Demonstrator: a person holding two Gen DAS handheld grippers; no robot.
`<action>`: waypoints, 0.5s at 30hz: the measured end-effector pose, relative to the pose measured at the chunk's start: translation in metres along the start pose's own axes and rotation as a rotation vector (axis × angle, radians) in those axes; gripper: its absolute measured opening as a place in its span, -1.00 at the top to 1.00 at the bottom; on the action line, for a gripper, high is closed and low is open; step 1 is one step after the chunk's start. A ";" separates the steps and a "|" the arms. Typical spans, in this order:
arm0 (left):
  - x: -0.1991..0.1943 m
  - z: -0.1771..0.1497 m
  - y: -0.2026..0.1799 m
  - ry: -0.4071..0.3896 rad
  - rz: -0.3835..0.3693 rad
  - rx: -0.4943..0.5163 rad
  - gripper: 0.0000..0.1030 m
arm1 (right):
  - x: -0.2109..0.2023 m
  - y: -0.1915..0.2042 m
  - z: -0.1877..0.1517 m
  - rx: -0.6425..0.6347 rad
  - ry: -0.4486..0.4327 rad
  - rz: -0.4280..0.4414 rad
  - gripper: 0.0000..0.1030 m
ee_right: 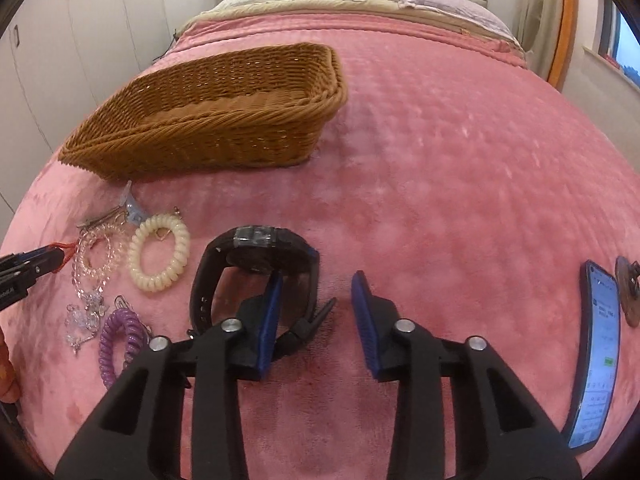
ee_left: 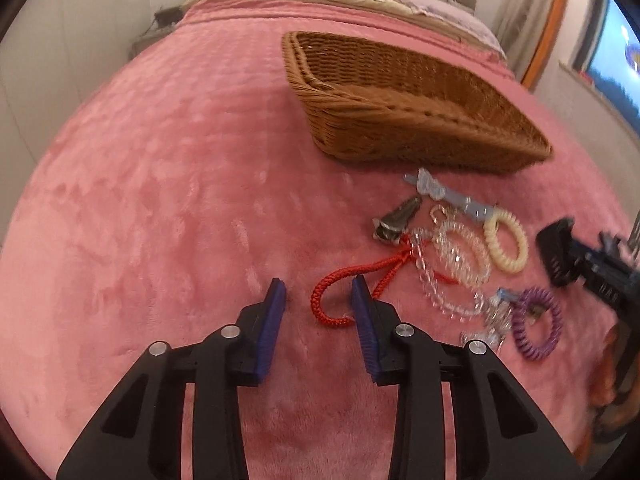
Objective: Organize jewelry
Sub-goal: 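Grasp the red cord with the left tool while the right tool grasps the black watch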
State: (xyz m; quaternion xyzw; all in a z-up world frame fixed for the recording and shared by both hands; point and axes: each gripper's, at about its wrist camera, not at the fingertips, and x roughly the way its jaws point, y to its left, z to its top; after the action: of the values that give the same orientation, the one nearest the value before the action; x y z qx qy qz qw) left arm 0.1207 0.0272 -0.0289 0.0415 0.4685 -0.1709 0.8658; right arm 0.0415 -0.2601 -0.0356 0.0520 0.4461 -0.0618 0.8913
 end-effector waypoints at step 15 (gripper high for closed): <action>-0.074 -0.014 -0.036 -0.233 -0.046 0.041 0.97 | -0.042 -0.004 -0.002 0.013 -0.139 0.044 0.84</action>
State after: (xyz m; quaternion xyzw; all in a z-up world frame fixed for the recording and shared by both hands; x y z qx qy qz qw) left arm 0.0602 0.0154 0.0280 0.0284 0.3617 -0.2040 0.9092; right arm 0.0145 -0.2615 -0.0034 0.0633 0.3814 -0.0488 0.9210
